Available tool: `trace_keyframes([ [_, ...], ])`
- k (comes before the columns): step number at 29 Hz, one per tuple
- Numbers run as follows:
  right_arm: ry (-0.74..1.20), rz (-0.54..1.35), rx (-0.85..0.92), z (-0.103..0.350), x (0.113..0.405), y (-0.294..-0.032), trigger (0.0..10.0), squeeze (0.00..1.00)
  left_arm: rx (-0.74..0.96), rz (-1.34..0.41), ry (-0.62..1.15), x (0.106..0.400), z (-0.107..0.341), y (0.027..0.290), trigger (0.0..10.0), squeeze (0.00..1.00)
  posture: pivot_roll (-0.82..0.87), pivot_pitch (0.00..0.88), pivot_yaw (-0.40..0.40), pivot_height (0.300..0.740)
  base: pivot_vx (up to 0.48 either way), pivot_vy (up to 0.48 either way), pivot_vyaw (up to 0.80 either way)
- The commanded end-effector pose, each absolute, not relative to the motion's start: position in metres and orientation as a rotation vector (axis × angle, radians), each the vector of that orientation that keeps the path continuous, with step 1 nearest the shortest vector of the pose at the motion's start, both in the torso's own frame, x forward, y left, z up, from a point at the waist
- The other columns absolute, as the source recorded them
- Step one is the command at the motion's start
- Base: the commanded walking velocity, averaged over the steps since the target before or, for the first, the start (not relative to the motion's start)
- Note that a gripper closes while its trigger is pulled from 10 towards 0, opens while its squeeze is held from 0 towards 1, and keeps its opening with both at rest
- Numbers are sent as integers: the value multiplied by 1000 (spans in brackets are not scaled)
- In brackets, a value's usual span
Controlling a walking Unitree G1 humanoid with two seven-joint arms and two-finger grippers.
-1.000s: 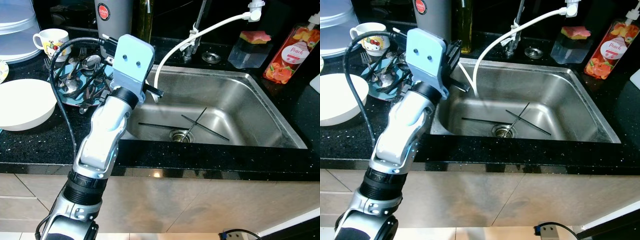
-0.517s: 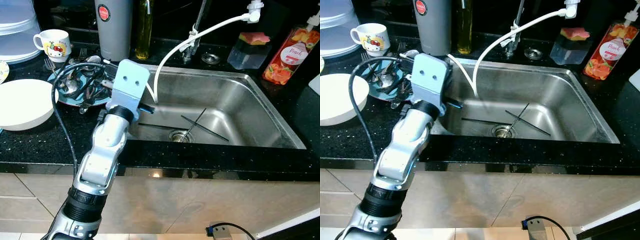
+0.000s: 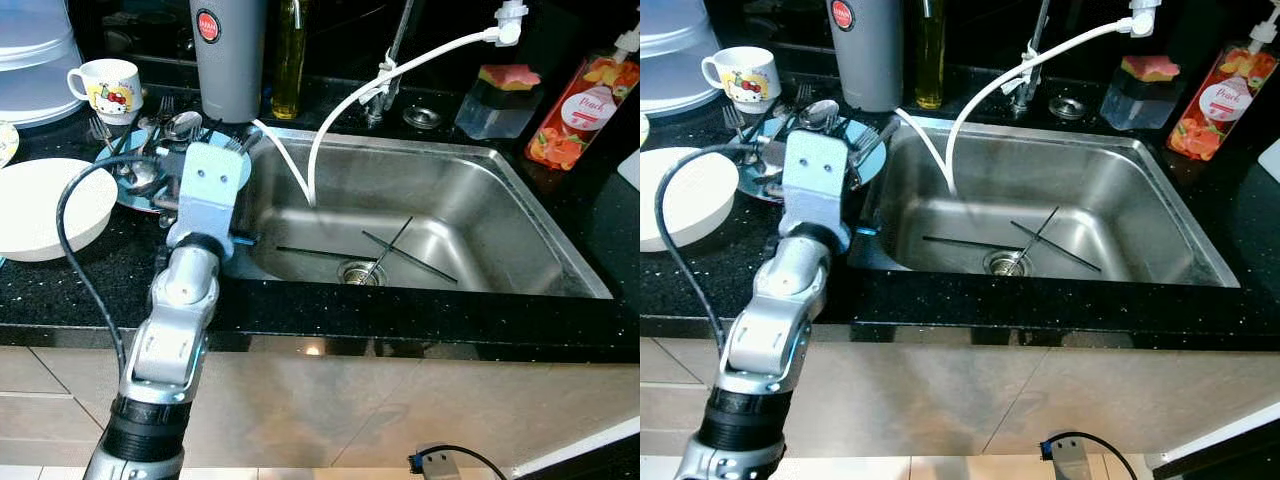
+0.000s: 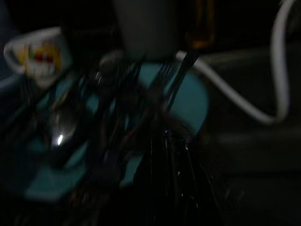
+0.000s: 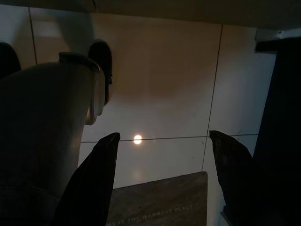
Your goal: Kitchen organization
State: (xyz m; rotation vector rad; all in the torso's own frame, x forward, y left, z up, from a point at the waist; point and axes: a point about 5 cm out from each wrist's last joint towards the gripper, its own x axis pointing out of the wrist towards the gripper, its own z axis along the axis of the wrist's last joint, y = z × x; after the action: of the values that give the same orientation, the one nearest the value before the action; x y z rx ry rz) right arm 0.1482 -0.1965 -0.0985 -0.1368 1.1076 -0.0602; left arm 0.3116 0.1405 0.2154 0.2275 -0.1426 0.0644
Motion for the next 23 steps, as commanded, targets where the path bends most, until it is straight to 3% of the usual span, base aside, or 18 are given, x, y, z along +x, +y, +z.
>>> trace_keyframes([
  [1,1115,-61,-141,-99,146,-197,10000,0,203,57,-105,311,203,141,10000,0,213,87,-96,740,0,0,0],
  [23,1107,-47,-164,-99,145,-204,10000,0,430,-31,-259,306,185,141,10000,0,202,88,-110,740,0,0,0],
])
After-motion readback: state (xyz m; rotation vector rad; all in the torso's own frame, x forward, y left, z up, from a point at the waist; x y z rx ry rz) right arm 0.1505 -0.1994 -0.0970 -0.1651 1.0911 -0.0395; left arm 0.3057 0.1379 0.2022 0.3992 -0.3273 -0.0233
